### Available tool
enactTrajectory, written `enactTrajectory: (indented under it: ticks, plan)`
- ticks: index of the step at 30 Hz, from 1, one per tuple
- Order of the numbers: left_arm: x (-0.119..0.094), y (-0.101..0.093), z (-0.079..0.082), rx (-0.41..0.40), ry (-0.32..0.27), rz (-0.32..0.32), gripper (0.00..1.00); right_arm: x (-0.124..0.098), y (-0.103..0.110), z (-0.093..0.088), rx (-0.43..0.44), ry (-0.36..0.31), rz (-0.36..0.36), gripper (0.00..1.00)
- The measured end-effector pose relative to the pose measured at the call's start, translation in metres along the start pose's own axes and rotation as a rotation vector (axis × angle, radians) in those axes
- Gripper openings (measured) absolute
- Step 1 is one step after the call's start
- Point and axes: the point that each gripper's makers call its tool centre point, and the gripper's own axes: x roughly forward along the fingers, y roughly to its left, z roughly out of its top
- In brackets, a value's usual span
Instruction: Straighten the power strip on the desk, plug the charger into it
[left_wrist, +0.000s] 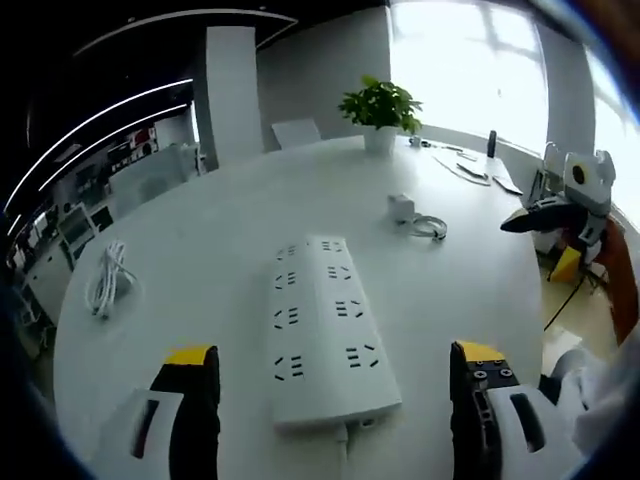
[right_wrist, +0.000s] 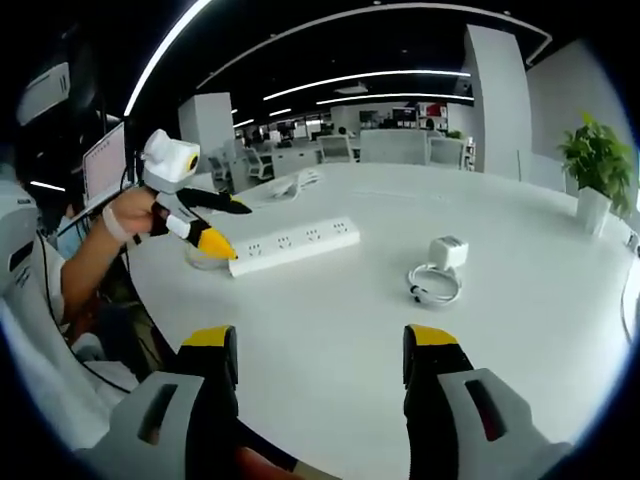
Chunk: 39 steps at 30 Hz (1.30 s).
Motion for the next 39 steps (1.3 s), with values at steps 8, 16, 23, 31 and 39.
enactTrajectory:
  ticks: [8,16,23,31,39]
  plan:
    - [0.023,0.012,-0.008,0.014,0.087,0.009,0.91,0.001,-0.004,0.000,-0.001,0.000,0.000,0.66]
    - [0.039,0.015,-0.017,-0.008,0.144,0.019,0.88,0.001,-0.004,-0.002,0.010,-0.007,0.007,0.66]
    - [0.046,0.009,-0.020,-0.019,0.168,0.001,0.84,0.000,-0.005,-0.006,0.022,-0.011,0.013,0.66]
    - [0.046,0.001,-0.021,-0.010,0.180,-0.032,0.74,-0.002,-0.007,-0.010,0.029,-0.013,0.017,0.66]
    - [0.047,0.002,-0.022,-0.027,0.186,-0.028,0.74,-0.004,-0.008,-0.013,0.038,-0.027,0.031,0.66]
